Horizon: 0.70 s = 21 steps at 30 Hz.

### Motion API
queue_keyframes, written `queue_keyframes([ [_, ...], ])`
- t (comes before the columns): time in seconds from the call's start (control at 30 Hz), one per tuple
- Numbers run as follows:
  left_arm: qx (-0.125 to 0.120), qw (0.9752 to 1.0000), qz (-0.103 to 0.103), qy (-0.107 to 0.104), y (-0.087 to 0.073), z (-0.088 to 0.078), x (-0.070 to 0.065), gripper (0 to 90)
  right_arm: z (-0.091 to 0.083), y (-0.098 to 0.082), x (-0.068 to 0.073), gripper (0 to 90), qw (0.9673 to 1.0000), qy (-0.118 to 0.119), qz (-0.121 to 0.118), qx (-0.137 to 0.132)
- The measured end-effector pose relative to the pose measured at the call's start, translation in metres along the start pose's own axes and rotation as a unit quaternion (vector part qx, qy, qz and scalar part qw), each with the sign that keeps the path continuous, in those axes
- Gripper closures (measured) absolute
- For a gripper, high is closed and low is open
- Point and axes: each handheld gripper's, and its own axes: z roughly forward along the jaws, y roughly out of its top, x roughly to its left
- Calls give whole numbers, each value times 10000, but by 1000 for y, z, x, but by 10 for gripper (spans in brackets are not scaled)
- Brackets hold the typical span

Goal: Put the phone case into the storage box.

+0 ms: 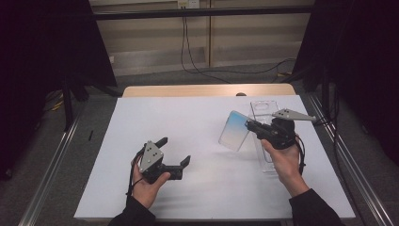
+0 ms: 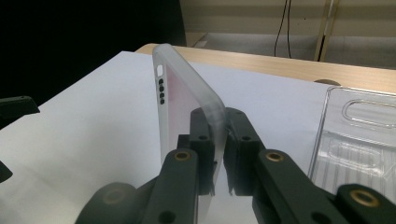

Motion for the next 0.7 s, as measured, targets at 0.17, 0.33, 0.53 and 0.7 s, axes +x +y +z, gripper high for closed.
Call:
queue_keyframes([
  [0.17,-98,9999,-99,73,-1,-10,7,17,-4,3,-3,825,10000,-33,16,-83],
  [0.33,-75,9996,-144,212,-6,-18,13,18,-7,5,-6,825,9998,-110,-16,-135],
  [0.53,-56,9995,-209,236,-10,-28,17,22,-13,8,-10,825,9995,-201,-62,-233],
  [0.7,-59,9988,-376,306,-14,-37,21,30,-16,10,-15,825,9992,-257,-76,-282],
])
